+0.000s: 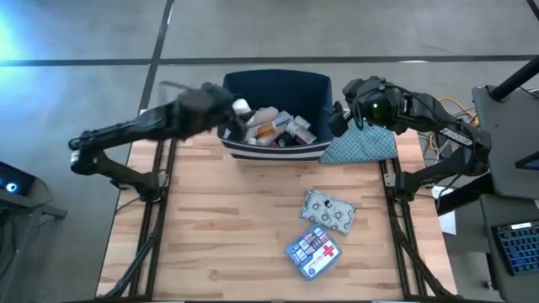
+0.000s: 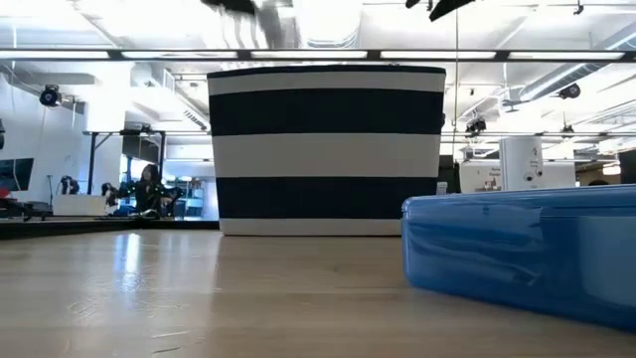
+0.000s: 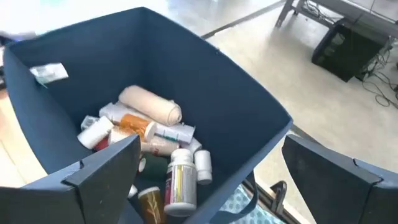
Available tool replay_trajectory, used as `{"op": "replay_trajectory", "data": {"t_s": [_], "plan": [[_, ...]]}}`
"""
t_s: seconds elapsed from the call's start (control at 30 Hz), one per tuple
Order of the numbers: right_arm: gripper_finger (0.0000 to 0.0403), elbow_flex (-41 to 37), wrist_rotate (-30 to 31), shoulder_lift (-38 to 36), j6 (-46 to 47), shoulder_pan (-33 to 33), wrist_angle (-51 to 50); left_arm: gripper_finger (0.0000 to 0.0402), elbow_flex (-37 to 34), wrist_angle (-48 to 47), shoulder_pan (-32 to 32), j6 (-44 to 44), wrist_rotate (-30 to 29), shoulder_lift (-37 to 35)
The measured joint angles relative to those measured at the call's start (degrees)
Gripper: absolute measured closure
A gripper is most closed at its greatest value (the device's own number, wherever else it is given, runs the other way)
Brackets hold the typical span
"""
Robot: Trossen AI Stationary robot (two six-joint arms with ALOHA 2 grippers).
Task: Pick & place medical supplies in basket/bin
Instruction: Put the white medicine bottle into the blue bin, then put the blue first aid kit into the blue bin
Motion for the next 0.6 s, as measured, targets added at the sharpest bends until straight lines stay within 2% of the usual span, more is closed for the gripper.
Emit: {"op": "replay_trajectory", "data": {"t_s": [0.1,0.17,0.23,0.37,0.47,0.6], "plan": [[0.0024,-1.1,0.0,0.0,0.5,0.0,-2.0,0.0084,-3.3,0.7,5.9,-2.1,11.6,0.9],[0.0024,-1.9,-0.2,0.0,2.2,0.0,-6.9,0.0082,-3.6,1.6,6.4,-3.0,15.9,0.7],[0.0024,-3.5,-2.2,-0.1,4.3,0.4,-14.0,0.0081,-2.8,1.6,5.9,-3.0,16.2,-0.2],[0.0024,-10.4,-11.1,-1.9,6.2,3.6,-23.0,0.008,0.0,1.6,2.5,-3.0,16.1,-0.6],[0.0024,-18.0,-18.1,-5.6,7.7,8.8,-22.8,0.008,2.2,1.6,-1.4,-3.6,16.2,-0.9],[0.0024,-27.3,-26.0,-10.7,15.4,18.2,-18.6,0.008,4.1,2.0,-8.0,-7.5,16.1,-0.8]]}}
